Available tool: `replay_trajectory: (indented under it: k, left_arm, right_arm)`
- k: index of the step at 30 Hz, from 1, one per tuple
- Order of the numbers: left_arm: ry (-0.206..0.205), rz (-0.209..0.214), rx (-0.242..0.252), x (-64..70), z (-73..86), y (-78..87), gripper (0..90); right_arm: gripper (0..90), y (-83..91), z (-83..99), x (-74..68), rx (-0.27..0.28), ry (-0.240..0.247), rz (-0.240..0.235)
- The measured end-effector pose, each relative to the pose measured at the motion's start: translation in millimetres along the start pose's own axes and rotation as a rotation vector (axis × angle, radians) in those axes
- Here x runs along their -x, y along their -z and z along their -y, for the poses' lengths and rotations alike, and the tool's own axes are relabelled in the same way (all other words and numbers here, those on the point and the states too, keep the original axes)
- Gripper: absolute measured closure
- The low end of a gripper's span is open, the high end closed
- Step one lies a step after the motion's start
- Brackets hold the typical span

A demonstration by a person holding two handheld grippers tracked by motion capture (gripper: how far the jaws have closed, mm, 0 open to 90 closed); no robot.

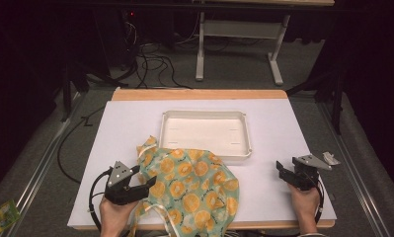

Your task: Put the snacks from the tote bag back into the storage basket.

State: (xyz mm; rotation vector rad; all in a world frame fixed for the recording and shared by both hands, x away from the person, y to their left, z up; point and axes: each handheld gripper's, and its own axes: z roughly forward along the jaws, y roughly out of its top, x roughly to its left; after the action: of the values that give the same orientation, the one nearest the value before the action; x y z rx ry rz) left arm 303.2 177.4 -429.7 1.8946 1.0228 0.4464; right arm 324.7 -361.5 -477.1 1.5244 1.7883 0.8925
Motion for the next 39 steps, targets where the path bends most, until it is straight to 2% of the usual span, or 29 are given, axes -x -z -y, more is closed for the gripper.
replay_trajectory:
  k: [4, 8, 15, 22, 23, 24, 25, 26, 28, 31, 32, 34, 39]
  left_arm:
    - [0.022, 0.005, -0.013, -1.2, 5.9, 3.7, 32.3]
    - [0.008, 0.006, -0.035, 0.8, 10.4, 3.9, 35.2]
    - [0.022, 0.025, -0.037, 0.5, 18.6, -3.4, 39.3]
    - [0.027, 0.056, -0.071, 0.6, 25.3, -6.2, 48.2]
    - [0.023, 0.061, -0.071, 1.2, 25.5, -6.1, 48.2]
    - [0.006, 0.08, -0.059, 3.0, 25.6, -5.9, 54.3]
    - [0.006, 0.08, -0.059, 3.0, 25.6, -5.9, 57.8]
    - [-0.005, 0.085, -0.05, 4.0, 25.5, -5.6, 57.8]
    - [-0.025, 0.117, -0.037, 6.6, 23.2, -6.4, 70.1]
    - [-0.048, 0.138, -0.037, 10.0, 20.9, -8.1, 82.0]
    - [-0.067, 0.141, -0.043, 11.5, 19.5, -8.7, 82.0]
    - [-0.089, 0.153, -0.05, 15.8, 16.1, -12.4, 89.1]
    - [-0.095, 0.183, -0.049, 19.9, 9.8, -15.9, 90.0]
  right_arm:
    - [35.4, -0.5, 0.0, 0.2, -0.001, 0.002, 0.001]
    - [35.4, -1.9, -0.6, -0.6, -0.018, -0.003, 0.005]
    - [35.6, -1.9, -0.8, -0.2, -0.023, -0.007, 0.0]
    - [35.5, -2.8, -1.1, 0.4, -0.032, -0.009, -0.004]
    - [35.5, -2.8, -1.1, 0.4, -0.032, -0.009, -0.004]
    - [35.5, -3.0, -1.1, 0.7, -0.032, -0.008, -0.006]
    - [35.5, -3.0, -1.1, 0.7, -0.032, -0.006, -0.008]
    - [35.5, -3.0, -1.1, 0.7, -0.032, -0.006, -0.008]
    - [35.5, -3.0, -1.1, 0.5, -0.033, -0.003, -0.014]
    - [35.6, -3.3, -1.2, 0.8, -0.032, 0.003, -0.02]
    - [35.6, -3.3, -1.2, 0.8, -0.032, 0.003, -0.02]
    - [36.3, -3.1, -1.2, 0.9, -0.03, 0.008, -0.024]
    - [37.3, -2.8, -1.0, -0.5, -0.031, 0.009, -0.029]
